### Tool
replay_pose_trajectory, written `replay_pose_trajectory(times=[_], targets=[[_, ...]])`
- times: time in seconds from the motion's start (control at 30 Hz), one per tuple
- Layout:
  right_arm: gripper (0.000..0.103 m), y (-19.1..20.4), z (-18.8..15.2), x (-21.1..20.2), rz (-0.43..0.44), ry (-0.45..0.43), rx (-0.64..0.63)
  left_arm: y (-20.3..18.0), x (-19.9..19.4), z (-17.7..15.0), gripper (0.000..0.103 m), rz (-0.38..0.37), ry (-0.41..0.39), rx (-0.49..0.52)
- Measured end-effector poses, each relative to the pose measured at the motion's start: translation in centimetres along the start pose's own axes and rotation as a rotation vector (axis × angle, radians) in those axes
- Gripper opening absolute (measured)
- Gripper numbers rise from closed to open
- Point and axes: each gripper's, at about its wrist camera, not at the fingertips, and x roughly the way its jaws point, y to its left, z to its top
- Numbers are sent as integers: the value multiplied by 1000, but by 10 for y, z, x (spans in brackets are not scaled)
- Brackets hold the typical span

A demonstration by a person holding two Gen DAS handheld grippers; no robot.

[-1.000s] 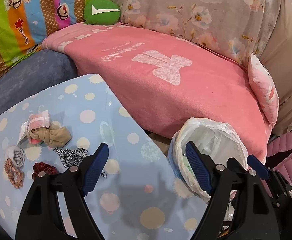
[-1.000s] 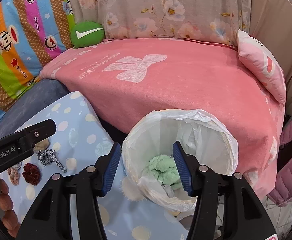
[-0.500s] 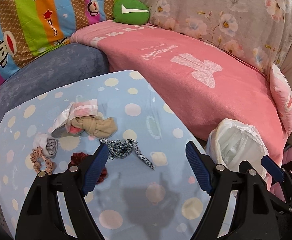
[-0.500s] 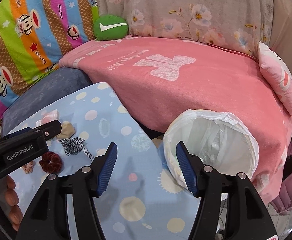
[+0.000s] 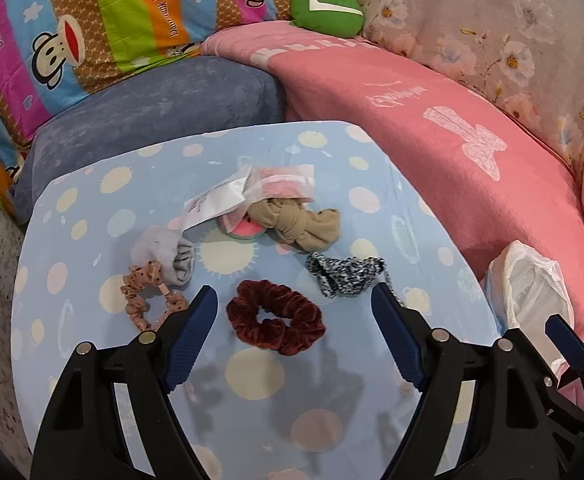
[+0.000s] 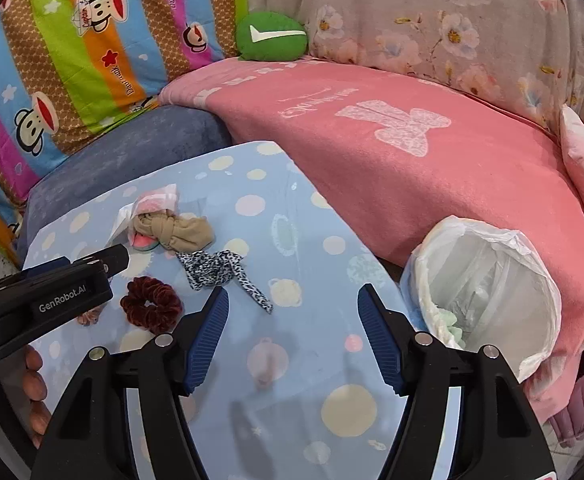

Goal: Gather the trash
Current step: 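Move both open tools back over the scrunchies on the table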

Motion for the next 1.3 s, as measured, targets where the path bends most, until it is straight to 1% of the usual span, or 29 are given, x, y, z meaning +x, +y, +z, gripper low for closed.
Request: replay_pose_trajectory(times=[0.33, 0.47, 0.67, 0.77, 0.9, 1.0, 1.07, 1.13, 1.2, 1.23, 1.27, 1.3], targets=[[65, 50, -5, 19, 41, 35, -61, 56, 10, -6, 76, 58, 26, -50], [65, 67, -9, 30, 57, 58, -78, 80, 16, -9, 81, 77, 35, -76], [65, 88, -14, 50, 68, 89, -97, 124, 34, -19, 81, 115, 80, -138], [64, 97, -16, 63, 78, 110, -97, 144, 43, -23, 81, 118, 101, -176], [64, 107, -19, 80, 82, 137, -95, 157, 56, -26, 80, 127, 123, -178], [65, 112, -20, 91, 85, 156, -88, 162, 67, -28, 75, 117, 146, -186], [64, 115, -21, 98, 91, 171, -85, 165, 73, -29, 68, 108, 158, -192], [63, 116, -22, 104, 92, 181, -81, 166, 80, -30, 63, 96, 178, -189], [58, 118, -23, 110, 98, 194, -75, 166, 85, -32, 56, 80, 192, -191], [54, 118, -24, 114, 105, 202, -71, 166, 88, -32, 50, 71, 202, -194], [51, 118, -25, 117, 111, 212, -67, 165, 91, -32, 48, 66, 209, -197], [49, 118, -26, 121, 117, 222, -60, 164, 91, -32, 48, 75, 198, -192]])
